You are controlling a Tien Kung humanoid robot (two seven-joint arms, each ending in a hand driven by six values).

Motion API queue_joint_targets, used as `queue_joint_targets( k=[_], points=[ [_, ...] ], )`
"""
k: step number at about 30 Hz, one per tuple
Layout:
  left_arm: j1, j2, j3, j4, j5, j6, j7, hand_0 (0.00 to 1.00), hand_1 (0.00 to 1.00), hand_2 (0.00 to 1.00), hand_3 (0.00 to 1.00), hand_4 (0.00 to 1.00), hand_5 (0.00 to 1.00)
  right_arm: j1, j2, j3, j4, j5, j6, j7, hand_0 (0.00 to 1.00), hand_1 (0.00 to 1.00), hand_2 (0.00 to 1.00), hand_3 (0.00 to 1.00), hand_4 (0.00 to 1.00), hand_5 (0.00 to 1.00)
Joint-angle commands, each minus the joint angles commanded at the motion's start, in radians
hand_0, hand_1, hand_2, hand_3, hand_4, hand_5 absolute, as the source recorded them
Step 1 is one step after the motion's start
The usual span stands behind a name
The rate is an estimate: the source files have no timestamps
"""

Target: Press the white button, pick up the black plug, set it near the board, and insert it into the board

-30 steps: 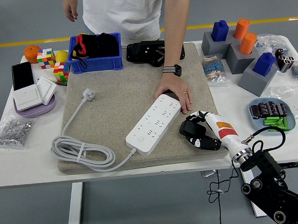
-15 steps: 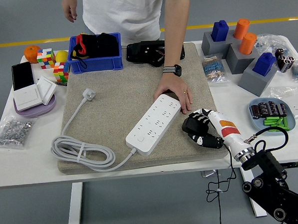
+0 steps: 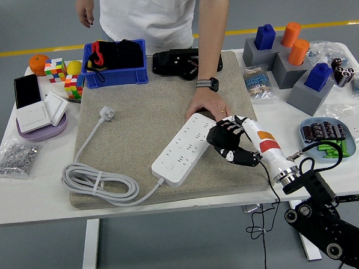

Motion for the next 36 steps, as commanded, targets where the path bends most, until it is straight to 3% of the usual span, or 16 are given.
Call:
queue_joint_targets(
  k=[13, 26, 36],
  points=[
    [0.000, 0.004, 0.000, 0.000, 0.005, -0.002, 0.002, 0.691, 0.665, 0.641, 0.644, 0.560, 0.170, 0.128, 0.071, -0.084, -0.127, 0.073, 0.003, 0.024, 0.380, 0.307, 0.349, 0.491, 0.637, 0.002],
    [0.001, 0.008, 0.001, 0.000, 0.013, -0.005, 0.003, 0.691, 0.666, 0.641, 0.645, 0.559, 0.171, 0.187, 0.118, -0.120, -0.270, 0.102, -0.005, 0.056, 0.378, 0.304, 0.349, 0.493, 0.642, 0.002],
    [0.003, 0.009, -0.003, 0.000, 0.020, -0.006, 0.003, 0.690, 0.666, 0.641, 0.645, 0.559, 0.171, 0.202, 0.121, -0.124, -0.326, 0.107, -0.003, 0.058, 0.377, 0.303, 0.347, 0.493, 0.641, 0.002]
  ],
)
